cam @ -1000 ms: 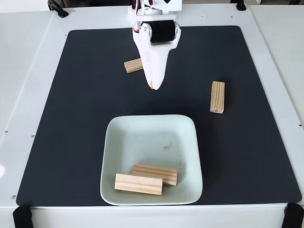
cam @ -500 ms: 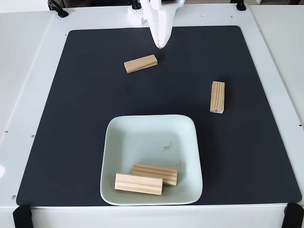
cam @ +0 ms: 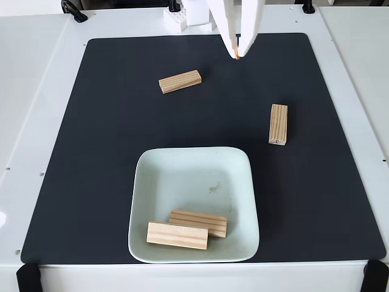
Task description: Pick up the wooden block and place them on the plate.
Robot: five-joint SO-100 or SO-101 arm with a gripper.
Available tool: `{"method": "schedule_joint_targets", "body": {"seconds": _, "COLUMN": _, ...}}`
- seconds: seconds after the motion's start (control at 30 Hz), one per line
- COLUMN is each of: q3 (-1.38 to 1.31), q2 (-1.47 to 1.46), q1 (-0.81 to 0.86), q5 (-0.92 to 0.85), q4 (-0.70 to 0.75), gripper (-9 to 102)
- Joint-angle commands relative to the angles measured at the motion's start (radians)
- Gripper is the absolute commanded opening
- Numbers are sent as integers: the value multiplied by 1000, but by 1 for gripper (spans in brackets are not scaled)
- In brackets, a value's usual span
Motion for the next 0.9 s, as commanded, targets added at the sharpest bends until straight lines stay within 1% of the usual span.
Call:
{"method": "schedule_joint_targets", "body": {"seconds": 0.0, "q3": -215, "q2": -160, "q1": -29, "q5": -71, "q4": 54, "gripper": 0}}
{"method": "schedule_joint_targets", "body": {"seconds": 0.2, "q3": -393, "q2": -402, "q1": -103, "q5": -169, "q4": 71, "gripper": 0}}
{"method": "schedule_joint_targets", "body": {"seconds": 0.4, "q3": -413, "q2": -508, "q1": -170, "q5": -308, "q4": 87, "gripper": 0}}
{"method": "schedule_joint_targets", "body": {"seconds": 0.53, "q3": -403, "q2": -518, "q1": -204, "q5": -330, "q4": 121, "gripper": 0}}
{"method": "schedule_joint_targets", "body": {"seconds": 0.6, "q3": -390, "q2": -512, "q1": -215, "q5": -311, "q4": 117, "gripper": 5}}
{"method": "schedule_joint_targets", "body": {"seconds": 0.77, "q3": -380, "q2": -502, "q1": -206, "q5": -282, "q4": 121, "gripper": 32}}
{"method": "schedule_joint_targets", "body": {"seconds": 0.8, "q3": -380, "q2": -502, "q1": -202, "q5": -276, "q4": 121, "gripper": 36}}
{"method": "schedule_joint_targets", "body": {"seconds": 0.87, "q3": -379, "q2": -502, "q1": -184, "q5": -276, "q4": 121, "gripper": 37}}
